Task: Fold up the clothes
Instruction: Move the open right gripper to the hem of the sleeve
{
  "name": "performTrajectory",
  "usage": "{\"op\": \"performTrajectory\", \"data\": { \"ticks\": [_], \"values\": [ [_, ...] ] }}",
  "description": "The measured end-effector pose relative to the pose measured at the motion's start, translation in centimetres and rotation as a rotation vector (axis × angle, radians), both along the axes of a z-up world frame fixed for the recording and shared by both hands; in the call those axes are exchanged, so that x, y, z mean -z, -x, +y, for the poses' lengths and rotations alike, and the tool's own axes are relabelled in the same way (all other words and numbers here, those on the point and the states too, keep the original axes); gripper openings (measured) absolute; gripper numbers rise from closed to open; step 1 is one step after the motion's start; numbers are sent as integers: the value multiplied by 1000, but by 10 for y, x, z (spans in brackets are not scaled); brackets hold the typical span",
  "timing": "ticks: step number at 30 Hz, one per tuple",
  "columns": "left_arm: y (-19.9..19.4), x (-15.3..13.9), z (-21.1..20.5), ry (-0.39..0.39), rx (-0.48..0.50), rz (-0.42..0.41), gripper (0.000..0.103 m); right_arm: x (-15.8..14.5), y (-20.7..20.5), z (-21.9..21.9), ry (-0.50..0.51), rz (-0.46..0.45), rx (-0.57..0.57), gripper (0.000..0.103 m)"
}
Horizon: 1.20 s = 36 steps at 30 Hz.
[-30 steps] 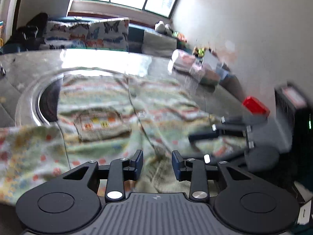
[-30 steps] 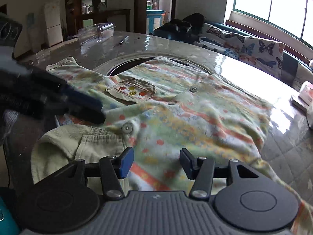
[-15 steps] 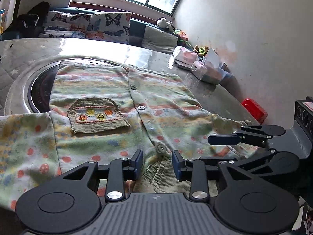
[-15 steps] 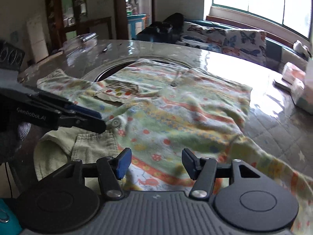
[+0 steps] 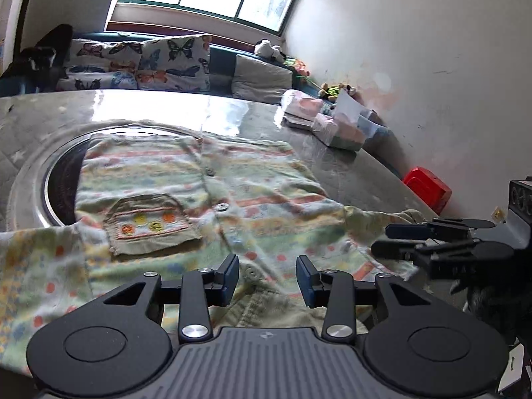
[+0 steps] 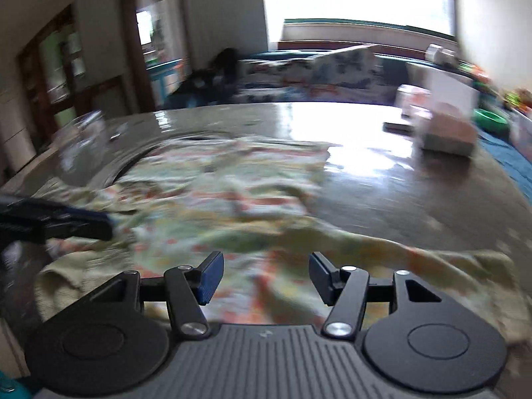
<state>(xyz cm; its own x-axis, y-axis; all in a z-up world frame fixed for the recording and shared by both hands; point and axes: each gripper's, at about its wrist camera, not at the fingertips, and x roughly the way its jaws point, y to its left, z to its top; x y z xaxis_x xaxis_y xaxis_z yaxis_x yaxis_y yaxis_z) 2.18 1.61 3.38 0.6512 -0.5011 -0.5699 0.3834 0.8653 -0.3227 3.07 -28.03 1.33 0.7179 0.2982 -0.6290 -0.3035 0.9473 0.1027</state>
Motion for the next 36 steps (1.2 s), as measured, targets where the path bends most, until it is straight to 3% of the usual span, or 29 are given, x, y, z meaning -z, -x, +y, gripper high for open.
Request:
{"op": "performTrajectory", "data": {
  "ticks": [12,19,21,23,27,32,36],
  "values": [
    [-6,-5,-32,-41,53,-10,45,15,2,-84,41,13,291,58],
    [-5,-4,-45,-71,65,-11,57,21,-2,-107,69,10,382,59],
    [-5,-5,-48,-81,64,-11,61,22,-3,-111,79,6,398,63],
    [-5,-5,-50,-87,62,-12,71,24,-5,-116,84,8,416,64],
    [-4,-6,-55,-103,60,-19,78,27,-8,-126,82,7,449,67],
    [-4,-10,-59,-126,50,-35,96,30,-9,-137,94,7,483,73],
    [-4,-11,-62,-128,44,-44,101,35,-9,-143,86,15,497,74]
  ]
}}
